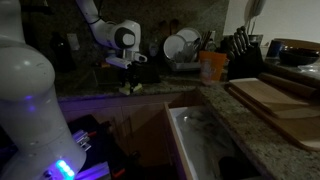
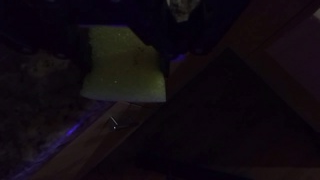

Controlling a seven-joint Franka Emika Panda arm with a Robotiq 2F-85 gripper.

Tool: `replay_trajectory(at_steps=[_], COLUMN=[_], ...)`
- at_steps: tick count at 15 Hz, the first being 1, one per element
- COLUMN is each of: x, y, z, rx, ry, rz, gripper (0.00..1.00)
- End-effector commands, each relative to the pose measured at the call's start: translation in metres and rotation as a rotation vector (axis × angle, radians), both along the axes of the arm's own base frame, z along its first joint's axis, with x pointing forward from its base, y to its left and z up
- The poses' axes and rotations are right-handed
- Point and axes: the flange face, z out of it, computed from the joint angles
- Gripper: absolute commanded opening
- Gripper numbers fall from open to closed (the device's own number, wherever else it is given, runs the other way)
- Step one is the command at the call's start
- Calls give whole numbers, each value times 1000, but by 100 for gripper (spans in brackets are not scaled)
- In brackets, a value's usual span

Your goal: Pick the sponge and wipe the counter on the right

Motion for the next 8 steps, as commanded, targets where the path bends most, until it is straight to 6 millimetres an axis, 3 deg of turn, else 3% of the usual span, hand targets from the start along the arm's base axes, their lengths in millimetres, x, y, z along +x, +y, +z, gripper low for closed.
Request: replay_trajectory(at_steps=[1,4,8], x=[3,13,27], y=[-9,-22,-69], z=[2,12,40], rx=[-10,-22,-52], ry=[-36,-73,-157], rz=[-19,-90,-277], gripper=[38,26,5])
